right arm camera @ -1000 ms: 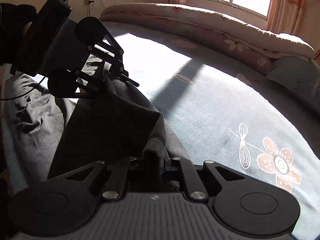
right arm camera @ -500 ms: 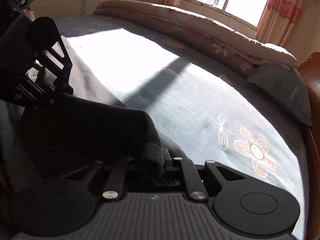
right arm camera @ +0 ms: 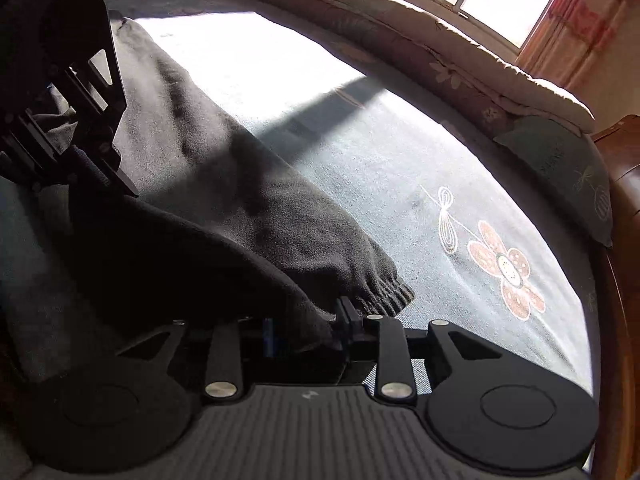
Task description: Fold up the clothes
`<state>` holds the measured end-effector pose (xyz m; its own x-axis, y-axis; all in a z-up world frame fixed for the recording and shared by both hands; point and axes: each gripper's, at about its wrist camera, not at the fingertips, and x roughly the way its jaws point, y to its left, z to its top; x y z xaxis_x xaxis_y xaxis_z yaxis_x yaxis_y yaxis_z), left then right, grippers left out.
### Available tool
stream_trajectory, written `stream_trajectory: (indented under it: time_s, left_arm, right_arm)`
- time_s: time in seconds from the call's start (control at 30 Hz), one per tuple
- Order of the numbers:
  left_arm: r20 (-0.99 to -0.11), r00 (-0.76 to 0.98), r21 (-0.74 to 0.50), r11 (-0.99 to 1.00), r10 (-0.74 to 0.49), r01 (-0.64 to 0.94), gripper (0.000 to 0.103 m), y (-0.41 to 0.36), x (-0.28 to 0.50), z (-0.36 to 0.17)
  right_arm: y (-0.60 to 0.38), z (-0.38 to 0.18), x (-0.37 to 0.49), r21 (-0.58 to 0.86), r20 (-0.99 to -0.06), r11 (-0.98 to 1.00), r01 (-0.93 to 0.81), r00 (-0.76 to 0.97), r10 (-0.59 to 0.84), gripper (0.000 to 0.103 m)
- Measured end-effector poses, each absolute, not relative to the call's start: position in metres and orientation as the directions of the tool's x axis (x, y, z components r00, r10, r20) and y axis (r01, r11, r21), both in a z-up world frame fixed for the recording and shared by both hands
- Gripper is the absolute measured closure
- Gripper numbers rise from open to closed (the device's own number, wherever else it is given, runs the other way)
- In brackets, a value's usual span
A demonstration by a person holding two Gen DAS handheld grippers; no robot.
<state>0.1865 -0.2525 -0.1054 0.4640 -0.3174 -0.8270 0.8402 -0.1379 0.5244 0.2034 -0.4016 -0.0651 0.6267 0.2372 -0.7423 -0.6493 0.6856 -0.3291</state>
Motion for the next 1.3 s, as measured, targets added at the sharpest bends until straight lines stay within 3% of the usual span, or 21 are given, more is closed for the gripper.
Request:
stream_trajectory:
  time_s: [0.2,0.3,0.43,0.6,0.9,1.0,1.13,1.3]
  left_arm:
    - [-0.836,0.435,0.48,-0.06,-0.334,0.875,0.101,-0.253,0.203,-0.11]
    - [-0.833,0.433,0.467,-0.02,-0.346,0.884,0.101,-0.252,0.209,-0.109]
    - [-0.812,0.454,0.475,0.035,-0.366,0.879,0.101,-0.251,0.22,-0.102]
    - [-0.788,0.472,0.47,0.109,-0.396,0.876,0.101,-0.238,0.216,-0.092]
    - [-0.77,0.466,0.425,0.194,-0.435,0.884,0.101,-0.22,0.189,-0.085]
    - [-0.777,0.449,0.399,0.206,-0.442,0.894,0.1,-0.214,0.191,-0.085]
    - [-0.796,0.446,0.394,0.209,-0.41,0.895,0.088,-0.2,0.192,-0.089]
    - [-0.784,0.539,0.502,0.196,-0.308,0.842,0.087,-0.175,0.189,-0.112]
  right_arm:
    - [-0.445,-0.058,0.177,-0.137,-0.759,0.868,-0.478,0.613,0.218,0.058]
    - [-0.468,-0.055,0.159,0.112,-0.73,0.925,-0.362,0.601,0.324,0.055]
    - [-0.469,-0.062,0.149,0.442,-0.639,0.855,-0.273,0.572,0.514,0.051]
    - [-0.437,-0.081,0.157,0.664,-0.532,0.714,-0.224,0.531,0.66,0.044]
    - [-0.412,-0.134,0.181,0.886,-0.396,0.461,0.048,0.595,0.699,0.037]
    - [-0.407,-0.141,0.185,0.885,-0.41,0.452,0.111,0.646,0.644,0.036]
    - [-0.397,-0.142,0.188,0.856,-0.451,0.496,0.144,0.676,0.583,0.042]
    - [-0.397,-0.151,0.187,0.857,-0.449,0.492,0.153,0.69,0.567,0.06]
